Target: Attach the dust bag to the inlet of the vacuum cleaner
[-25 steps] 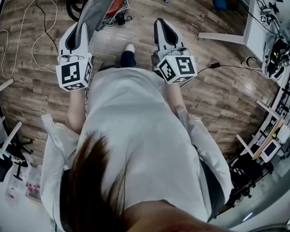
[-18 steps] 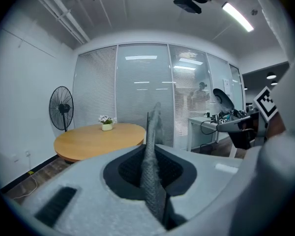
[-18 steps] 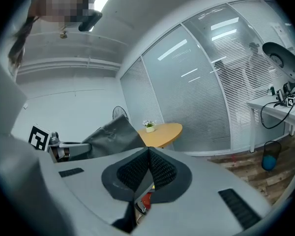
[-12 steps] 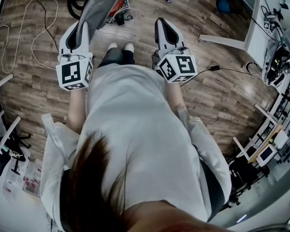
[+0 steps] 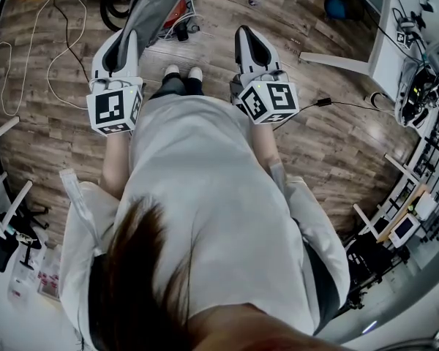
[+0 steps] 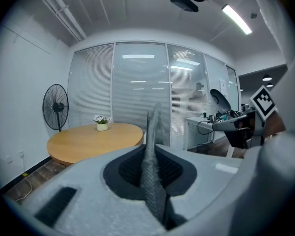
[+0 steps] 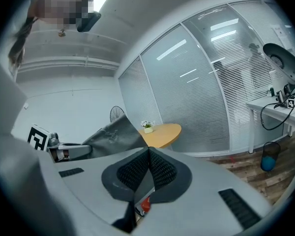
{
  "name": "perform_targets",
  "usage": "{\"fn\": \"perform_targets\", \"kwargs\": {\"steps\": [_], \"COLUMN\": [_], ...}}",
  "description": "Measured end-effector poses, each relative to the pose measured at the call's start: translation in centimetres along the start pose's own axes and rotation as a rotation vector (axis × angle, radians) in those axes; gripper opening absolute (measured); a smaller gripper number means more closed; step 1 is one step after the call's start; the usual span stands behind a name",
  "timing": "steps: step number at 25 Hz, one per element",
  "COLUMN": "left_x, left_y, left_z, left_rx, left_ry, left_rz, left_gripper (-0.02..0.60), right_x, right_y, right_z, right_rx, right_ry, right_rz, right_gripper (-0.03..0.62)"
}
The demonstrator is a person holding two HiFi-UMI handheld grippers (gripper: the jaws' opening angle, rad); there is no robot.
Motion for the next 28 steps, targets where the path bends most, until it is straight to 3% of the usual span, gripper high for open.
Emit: {"fn": "perform_targets", "kwargs": {"steps": [24, 28], "left_x": [0.3, -0.1], "left_y": [0.1, 0.1], "left_z": [2.1, 1.8], "left_rx": [-0.108, -0.155], "left_ry": [0.088, 0.144], "left_rz": [0.003, 0.026], "left_gripper": [0.037, 0.037], "right_x": [0.8, 1.1], "right_y": [0.8, 0.8], "right_z": [2.7, 4.1], "right_rx": [-0.066, 0.019], "right_ry": [-0.019, -0.082], "right_rz": [-0.041, -0.067], "right_gripper": [0.003, 0.003]}}
Point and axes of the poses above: the fingertips, and each gripper's own axes: y forward along the fingers, z to its left, x out of its top, the point moved 4 cm from there along -y, backward along the fingers, and after that the axes turned 2 degrees about x, right-handed, at the moved point
